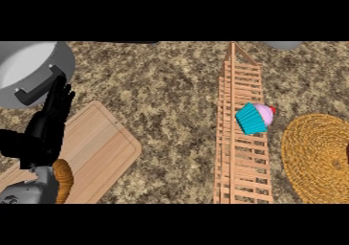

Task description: Pick the cupcake from the placemat and place it in the tiered shelf

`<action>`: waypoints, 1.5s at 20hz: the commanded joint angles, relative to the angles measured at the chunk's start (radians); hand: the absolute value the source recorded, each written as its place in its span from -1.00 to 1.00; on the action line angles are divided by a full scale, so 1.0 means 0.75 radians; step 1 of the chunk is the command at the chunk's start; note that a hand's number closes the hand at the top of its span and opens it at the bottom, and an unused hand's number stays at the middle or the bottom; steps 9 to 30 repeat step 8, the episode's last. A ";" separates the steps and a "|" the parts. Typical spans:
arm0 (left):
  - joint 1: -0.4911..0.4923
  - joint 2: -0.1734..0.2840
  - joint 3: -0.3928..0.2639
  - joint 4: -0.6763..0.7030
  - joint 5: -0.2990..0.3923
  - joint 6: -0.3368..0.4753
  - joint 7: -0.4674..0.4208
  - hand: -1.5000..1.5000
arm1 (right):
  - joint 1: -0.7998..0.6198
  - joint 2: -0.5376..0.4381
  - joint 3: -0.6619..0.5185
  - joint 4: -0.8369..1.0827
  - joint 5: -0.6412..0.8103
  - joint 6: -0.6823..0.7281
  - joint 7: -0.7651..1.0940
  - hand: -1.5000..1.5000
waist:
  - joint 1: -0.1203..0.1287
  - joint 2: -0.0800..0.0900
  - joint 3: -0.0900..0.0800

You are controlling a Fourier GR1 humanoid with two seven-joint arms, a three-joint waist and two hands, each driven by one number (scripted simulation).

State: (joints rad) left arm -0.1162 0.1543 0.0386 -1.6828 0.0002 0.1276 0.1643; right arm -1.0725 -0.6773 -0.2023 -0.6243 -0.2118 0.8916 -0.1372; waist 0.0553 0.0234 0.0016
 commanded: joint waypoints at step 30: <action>-0.024 -0.009 -0.007 0.021 -0.008 -0.005 -0.024 0.00 | -0.086 -0.144 -0.014 0.251 0.076 0.190 -0.193 -1.00 | 0.039 0.017 0.003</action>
